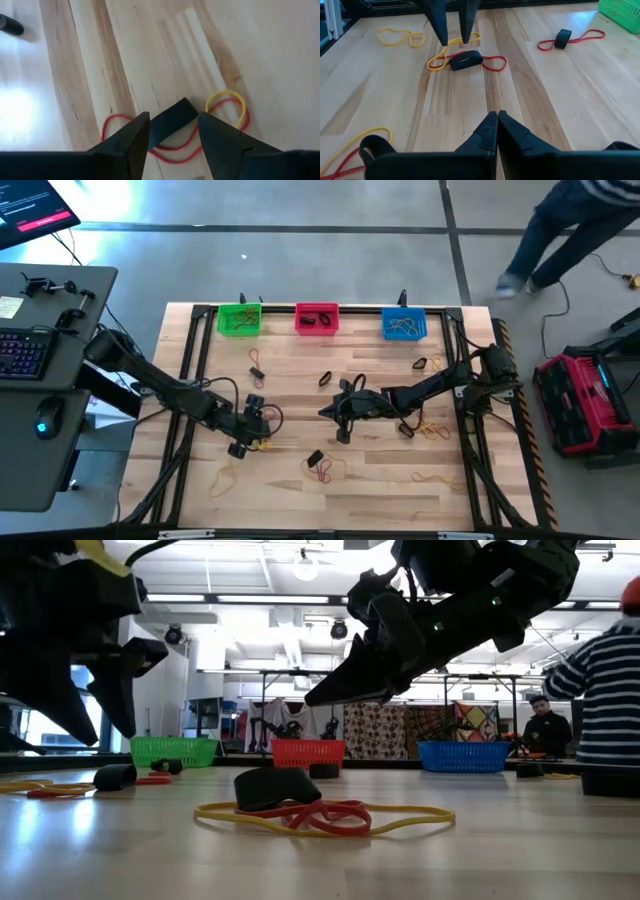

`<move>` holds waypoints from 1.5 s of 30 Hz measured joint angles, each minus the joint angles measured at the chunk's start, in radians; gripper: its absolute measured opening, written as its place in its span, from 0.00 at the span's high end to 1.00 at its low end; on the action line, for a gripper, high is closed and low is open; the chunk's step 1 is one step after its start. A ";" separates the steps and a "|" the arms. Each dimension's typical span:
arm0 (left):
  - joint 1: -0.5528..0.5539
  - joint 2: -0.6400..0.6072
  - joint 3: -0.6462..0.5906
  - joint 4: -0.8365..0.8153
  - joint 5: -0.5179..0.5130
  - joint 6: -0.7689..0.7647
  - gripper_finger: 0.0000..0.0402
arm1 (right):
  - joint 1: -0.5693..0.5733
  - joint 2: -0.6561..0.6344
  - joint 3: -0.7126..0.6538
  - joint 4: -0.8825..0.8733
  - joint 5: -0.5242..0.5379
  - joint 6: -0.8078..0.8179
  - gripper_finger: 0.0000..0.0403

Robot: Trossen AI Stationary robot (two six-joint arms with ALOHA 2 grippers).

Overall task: Sort rubber bands into baskets
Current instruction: Put the black rubber band into the red bin

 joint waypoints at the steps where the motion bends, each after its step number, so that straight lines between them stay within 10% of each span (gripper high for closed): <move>1: 0.000 0.000 0.000 -0.006 0.000 0.011 0.60 | 0.000 0.000 0.000 -0.001 0.000 0.000 1.00; 28: 0.052 0.106 0.000 0.103 -0.020 0.012 0.61 | 0.000 0.000 0.000 0.009 0.000 0.000 1.00; 45: 0.060 0.124 0.001 0.092 0.005 0.044 0.96 | 0.000 0.000 0.000 0.010 0.000 0.000 1.00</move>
